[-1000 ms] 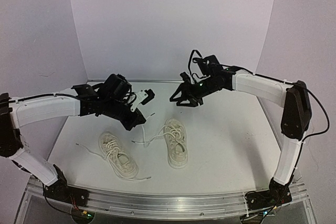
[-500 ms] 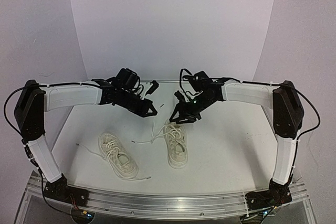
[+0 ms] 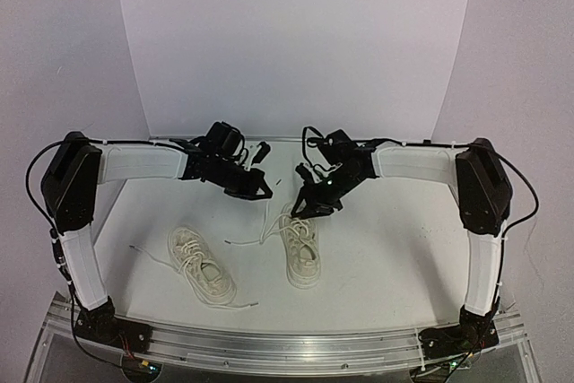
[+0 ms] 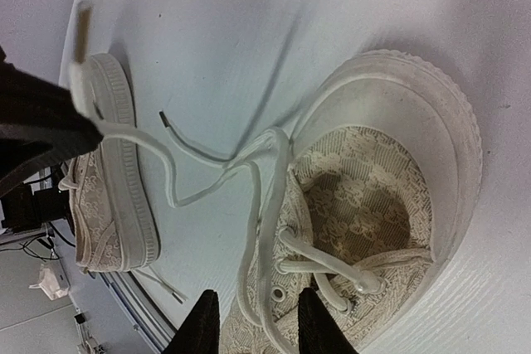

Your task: Tie the shoes

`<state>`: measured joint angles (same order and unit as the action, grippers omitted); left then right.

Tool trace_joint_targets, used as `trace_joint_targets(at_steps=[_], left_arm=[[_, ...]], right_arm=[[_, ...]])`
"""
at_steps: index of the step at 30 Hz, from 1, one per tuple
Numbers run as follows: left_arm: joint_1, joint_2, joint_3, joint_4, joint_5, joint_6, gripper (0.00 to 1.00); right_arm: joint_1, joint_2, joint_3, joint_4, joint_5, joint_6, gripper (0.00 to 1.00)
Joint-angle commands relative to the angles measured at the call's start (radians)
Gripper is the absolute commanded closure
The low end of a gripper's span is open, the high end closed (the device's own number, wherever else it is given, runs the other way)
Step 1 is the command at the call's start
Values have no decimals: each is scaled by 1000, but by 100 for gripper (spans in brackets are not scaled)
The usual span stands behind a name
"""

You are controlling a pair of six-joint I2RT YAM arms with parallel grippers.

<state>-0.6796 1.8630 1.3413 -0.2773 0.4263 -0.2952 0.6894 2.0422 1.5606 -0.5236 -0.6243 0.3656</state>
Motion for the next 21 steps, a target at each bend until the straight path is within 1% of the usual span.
trace_joint_targets(at_steps=[1,5,7,9,10,11,12,18,21], left_arm=[[11,56,92,34,35,-65,100],[17,81,121,31,47,-91,100],[19,90,127,30,51,-97,100],[21,100,134,29,60,-109,100],[22,105,137,28,66,-118,100],[24,113,142,25,77,-129,100],[24,122,150,24,95,-141,100],[25,196,210,47,237,-244,100],[25,227,227,66,277,-290,100]], right_arm=[[13,1,-19,11,-27,-42,71],[13,14,-28,12,-9,-46,71],[13,23,-25,12,1,-46,75],[14,21,-19,11,14,-43,87],[13,13,-16,11,15,-43,94],[13,0,-16,11,15,-47,98],[14,-16,-18,12,17,-55,100],[14,-89,-65,34,24,-136,100],[13,-105,-76,43,21,-165,100]])
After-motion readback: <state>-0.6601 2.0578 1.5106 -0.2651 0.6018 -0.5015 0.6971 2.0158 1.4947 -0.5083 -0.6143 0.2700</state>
